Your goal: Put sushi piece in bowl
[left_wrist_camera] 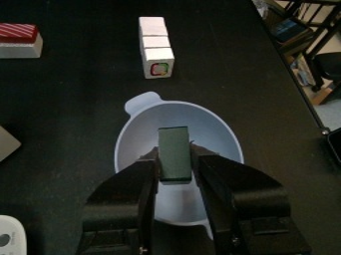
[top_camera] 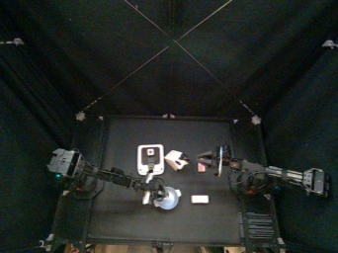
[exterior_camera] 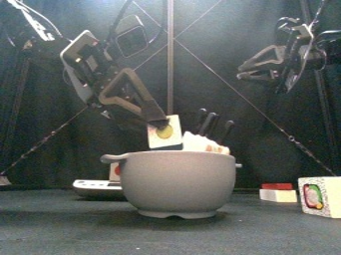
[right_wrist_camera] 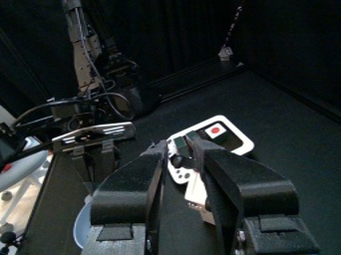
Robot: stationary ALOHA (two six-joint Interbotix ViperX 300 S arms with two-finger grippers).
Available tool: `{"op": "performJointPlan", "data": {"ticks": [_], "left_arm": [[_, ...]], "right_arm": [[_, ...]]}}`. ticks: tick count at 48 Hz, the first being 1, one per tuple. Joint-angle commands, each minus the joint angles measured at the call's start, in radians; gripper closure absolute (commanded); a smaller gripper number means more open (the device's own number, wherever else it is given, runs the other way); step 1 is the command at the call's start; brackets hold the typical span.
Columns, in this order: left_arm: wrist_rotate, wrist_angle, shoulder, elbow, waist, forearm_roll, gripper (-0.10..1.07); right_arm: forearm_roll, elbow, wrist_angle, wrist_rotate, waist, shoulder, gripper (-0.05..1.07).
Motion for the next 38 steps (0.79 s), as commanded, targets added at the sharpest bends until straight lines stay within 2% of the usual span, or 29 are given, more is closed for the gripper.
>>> {"op": "performJointPlan", "data": {"ticks": [1,10,27,33,38], "left_arm": [[0.000,-0.008,-0.009,-0.021,-0.002,-0.006,0.19],[0.000,-0.008,-0.028,-0.021,-0.003,-0.006,0.18],[0.000,-0.005,-0.158,0.020,0.009,-0.023,0.18],[-0.002,0.028,-0.204,0.026,0.057,-0.115,0.18],[0.002,0.135,-0.239,0.014,0.129,-0.261,0.18]], "right_arm": [[0.003,-0.011,-0.009,0.000,-0.003,0.003,0.34],[0.003,-0.009,-0.008,0.000,-0.003,0.003,0.34],[0.003,-0.009,-0.009,0.002,-0.003,0.003,0.34],[0.003,-0.009,-0.008,0.002,-0.002,0.003,0.34],[0.003,-0.009,-0.009,0.002,-0.003,0.003,0.34]]}}
